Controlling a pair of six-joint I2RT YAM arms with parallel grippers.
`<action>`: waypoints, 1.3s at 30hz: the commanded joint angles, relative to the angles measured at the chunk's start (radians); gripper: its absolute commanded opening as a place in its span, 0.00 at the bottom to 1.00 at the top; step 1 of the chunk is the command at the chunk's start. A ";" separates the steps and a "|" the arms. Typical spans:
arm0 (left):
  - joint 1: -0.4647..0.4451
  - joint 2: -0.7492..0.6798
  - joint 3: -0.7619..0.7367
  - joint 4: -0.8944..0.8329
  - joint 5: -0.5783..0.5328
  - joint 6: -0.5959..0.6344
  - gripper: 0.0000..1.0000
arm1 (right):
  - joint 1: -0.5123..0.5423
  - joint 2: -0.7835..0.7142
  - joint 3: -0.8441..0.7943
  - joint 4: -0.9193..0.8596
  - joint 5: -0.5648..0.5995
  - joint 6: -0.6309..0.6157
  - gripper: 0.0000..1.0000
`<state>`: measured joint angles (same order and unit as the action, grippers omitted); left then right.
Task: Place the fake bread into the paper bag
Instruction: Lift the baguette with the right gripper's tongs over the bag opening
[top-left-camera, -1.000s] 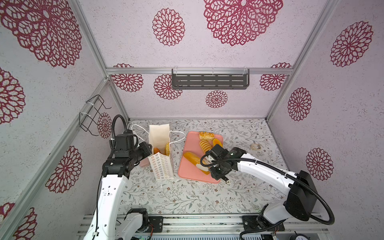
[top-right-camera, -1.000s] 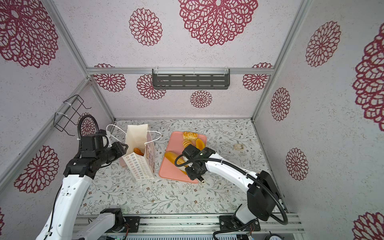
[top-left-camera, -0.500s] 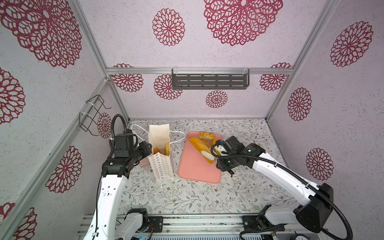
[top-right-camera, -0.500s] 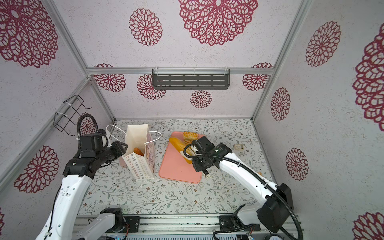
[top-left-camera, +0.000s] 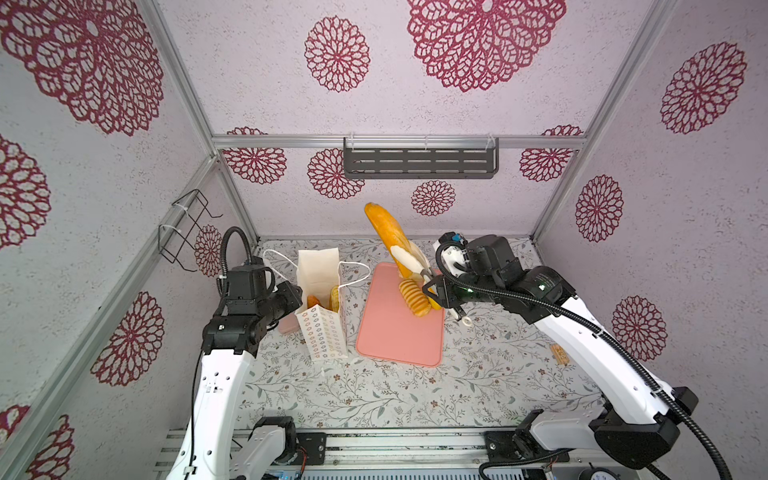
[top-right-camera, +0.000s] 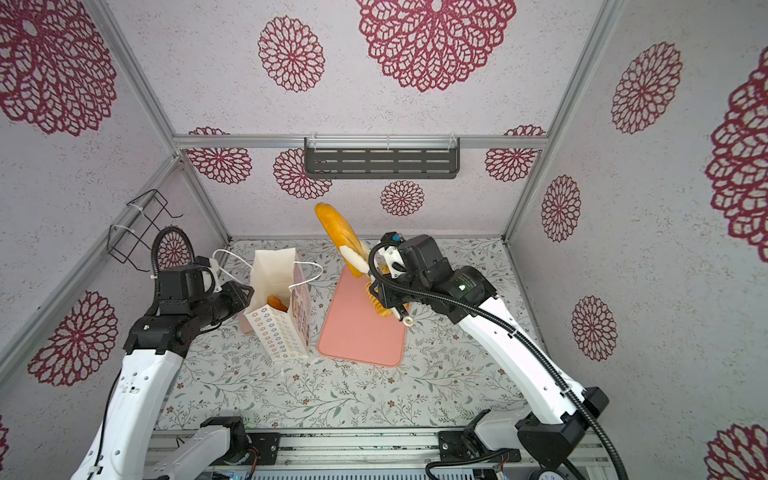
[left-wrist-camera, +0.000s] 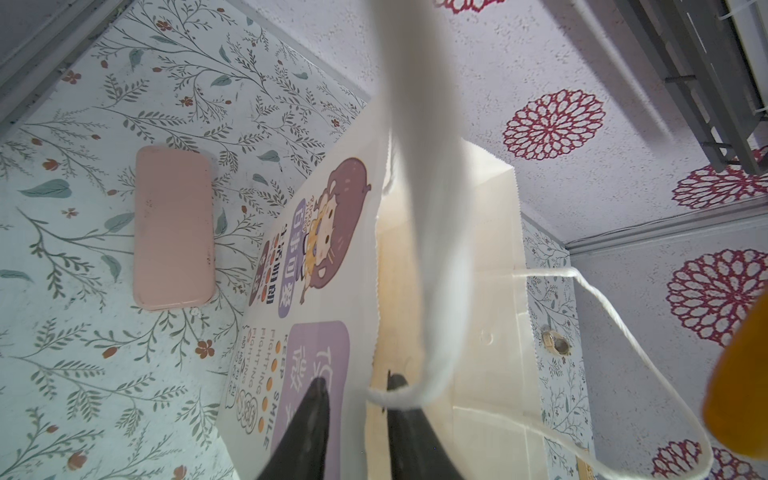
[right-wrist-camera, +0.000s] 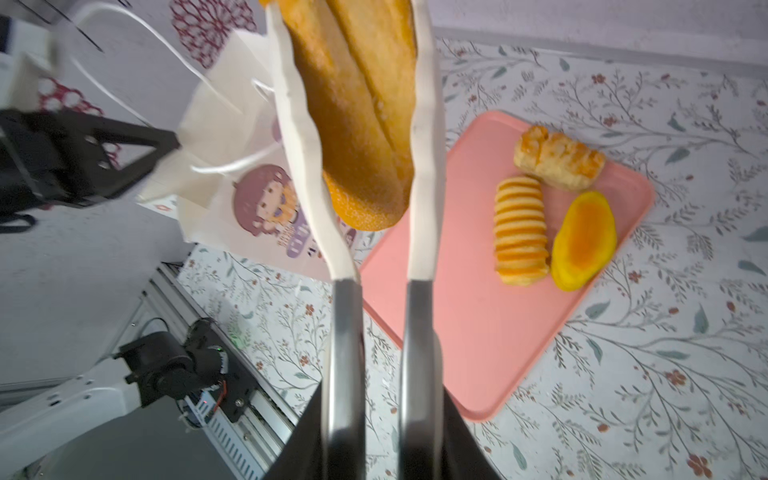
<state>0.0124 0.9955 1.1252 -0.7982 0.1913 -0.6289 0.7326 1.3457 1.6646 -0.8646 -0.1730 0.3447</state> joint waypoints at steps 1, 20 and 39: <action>0.008 -0.001 0.000 0.010 -0.012 -0.008 0.31 | 0.062 0.044 0.110 0.099 -0.052 0.020 0.32; 0.008 -0.029 -0.048 0.022 -0.009 -0.018 0.18 | 0.237 0.296 0.245 0.406 -0.020 0.237 0.29; 0.007 -0.032 -0.058 0.034 -0.009 -0.021 0.08 | 0.291 0.317 0.169 0.368 0.041 0.235 0.29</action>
<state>0.0132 0.9749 1.0798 -0.7895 0.1886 -0.6411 1.0191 1.7214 1.8420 -0.5423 -0.1566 0.5770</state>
